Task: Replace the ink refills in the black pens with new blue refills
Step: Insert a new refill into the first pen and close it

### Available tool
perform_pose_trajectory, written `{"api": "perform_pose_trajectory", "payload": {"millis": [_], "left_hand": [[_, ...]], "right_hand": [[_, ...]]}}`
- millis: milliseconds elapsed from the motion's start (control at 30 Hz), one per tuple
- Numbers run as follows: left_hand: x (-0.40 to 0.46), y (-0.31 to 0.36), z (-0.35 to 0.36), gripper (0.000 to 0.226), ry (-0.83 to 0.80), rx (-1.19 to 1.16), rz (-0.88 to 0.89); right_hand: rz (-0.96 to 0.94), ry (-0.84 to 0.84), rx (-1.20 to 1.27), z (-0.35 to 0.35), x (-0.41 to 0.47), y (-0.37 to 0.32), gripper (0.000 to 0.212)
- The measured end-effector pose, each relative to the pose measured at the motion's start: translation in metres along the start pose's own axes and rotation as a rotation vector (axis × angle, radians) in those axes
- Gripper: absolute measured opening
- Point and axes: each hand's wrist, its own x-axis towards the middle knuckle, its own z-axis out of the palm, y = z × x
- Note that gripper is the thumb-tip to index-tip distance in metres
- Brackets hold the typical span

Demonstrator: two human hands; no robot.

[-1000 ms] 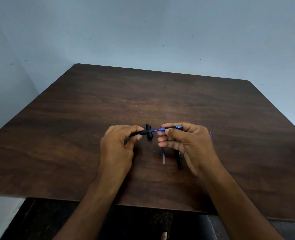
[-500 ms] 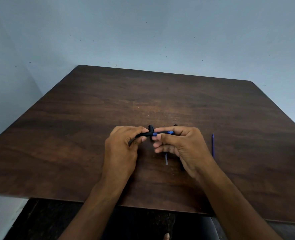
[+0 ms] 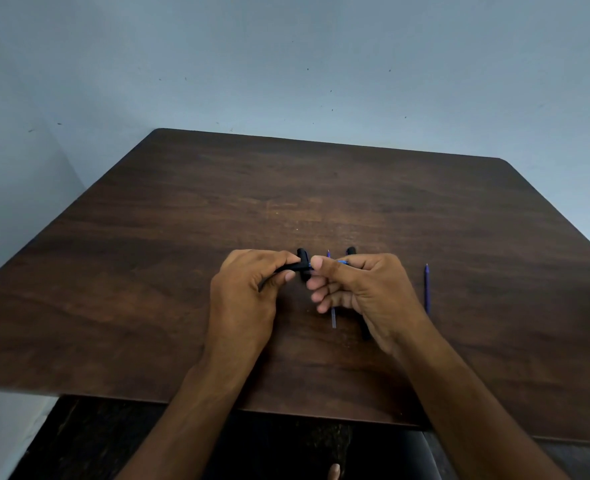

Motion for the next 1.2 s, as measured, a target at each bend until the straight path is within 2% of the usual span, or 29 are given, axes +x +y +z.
{"api": "perform_pose_trajectory", "payload": {"millis": [133, 200, 333, 667, 800, 867, 933, 1033, 1200], "left_hand": [[0.000, 0.001, 0.000, 0.024, 0.003, 0.006, -0.001], [0.000, 0.000, 0.000, 0.025, 0.004, 0.013, 0.003], [0.000, 0.000, 0.000, 0.026, -0.010, 0.021, 0.007], [0.001, 0.003, -0.001, 0.024, -0.008, 0.025, 0.025], [0.001, 0.003, -0.001, 0.024, -0.015, 0.027, 0.024], [0.001, 0.002, -0.001, 0.024, -0.010, 0.028, 0.024], [0.001, 0.001, -0.001, 0.025, 0.001, 0.024, 0.022], [0.001, 0.001, 0.000, 0.025, 0.010, -0.001, 0.020], [0.001, 0.001, 0.001, 0.025, 0.007, -0.005, 0.027]], "right_hand": [[0.011, -0.002, -0.088, -0.005, -0.006, -0.004, 0.041], [-0.082, 0.030, -0.154, -0.010, -0.009, -0.003, 0.043], [-0.229, 0.077, -0.257, -0.015, -0.012, -0.004, 0.028], [-0.221, 0.126, -0.478, -0.017, -0.011, -0.006, 0.009], [-0.215, 0.134, -0.534, -0.014, -0.012, -0.010, 0.033], [-0.220, 0.150, -0.581, -0.015, -0.012, -0.012, 0.037], [-0.254, 0.169, -0.609, -0.017, -0.012, -0.014, 0.026], [-0.303, 0.125, -0.540, -0.022, -0.013, -0.015, 0.030], [-0.340, 0.151, -0.652, -0.023, -0.015, -0.015, 0.015]]}}
